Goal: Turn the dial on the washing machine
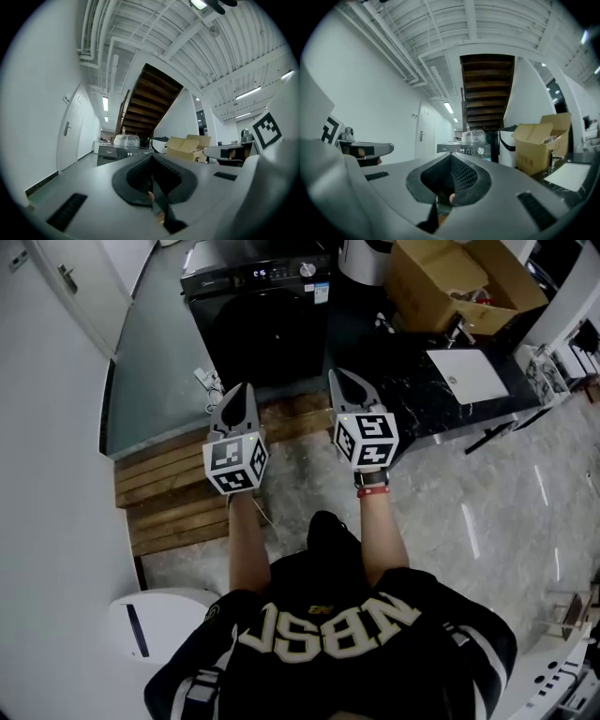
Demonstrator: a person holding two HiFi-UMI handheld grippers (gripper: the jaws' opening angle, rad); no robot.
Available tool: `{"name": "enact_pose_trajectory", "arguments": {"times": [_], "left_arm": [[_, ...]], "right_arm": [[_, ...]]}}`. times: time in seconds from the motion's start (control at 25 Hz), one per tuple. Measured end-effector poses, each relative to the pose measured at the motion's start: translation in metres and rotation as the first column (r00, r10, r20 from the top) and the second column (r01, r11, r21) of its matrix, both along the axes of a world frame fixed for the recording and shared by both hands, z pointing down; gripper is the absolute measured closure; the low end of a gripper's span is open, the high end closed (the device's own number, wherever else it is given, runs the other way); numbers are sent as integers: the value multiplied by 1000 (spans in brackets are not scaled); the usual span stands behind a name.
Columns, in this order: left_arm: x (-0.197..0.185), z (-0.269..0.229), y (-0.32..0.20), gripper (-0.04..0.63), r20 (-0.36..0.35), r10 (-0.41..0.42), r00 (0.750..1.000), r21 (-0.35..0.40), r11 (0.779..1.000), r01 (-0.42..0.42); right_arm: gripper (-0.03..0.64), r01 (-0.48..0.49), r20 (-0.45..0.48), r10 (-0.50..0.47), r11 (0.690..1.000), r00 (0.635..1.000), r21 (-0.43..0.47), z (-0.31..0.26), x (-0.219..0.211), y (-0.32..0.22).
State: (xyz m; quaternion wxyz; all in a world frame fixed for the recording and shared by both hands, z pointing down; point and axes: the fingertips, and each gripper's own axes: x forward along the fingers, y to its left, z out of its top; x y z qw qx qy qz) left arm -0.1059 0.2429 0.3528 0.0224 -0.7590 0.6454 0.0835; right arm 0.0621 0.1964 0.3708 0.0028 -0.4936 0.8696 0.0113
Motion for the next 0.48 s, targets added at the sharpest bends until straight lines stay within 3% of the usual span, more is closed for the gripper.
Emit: {"name": "enact_pose_trajectory", "arguments": {"times": [0.24, 0.48], "left_arm": [[-4, 8, -55, 583, 24, 3, 1000, -3, 1000, -3], [-2, 6, -151, 583, 24, 9, 1000, 8, 1000, -10]], "right_arm": [[612, -4, 40, 5, 1000, 999, -12, 7, -6, -57], [611, 2, 54, -1, 1000, 999, -28, 12, -5, -158]]}}
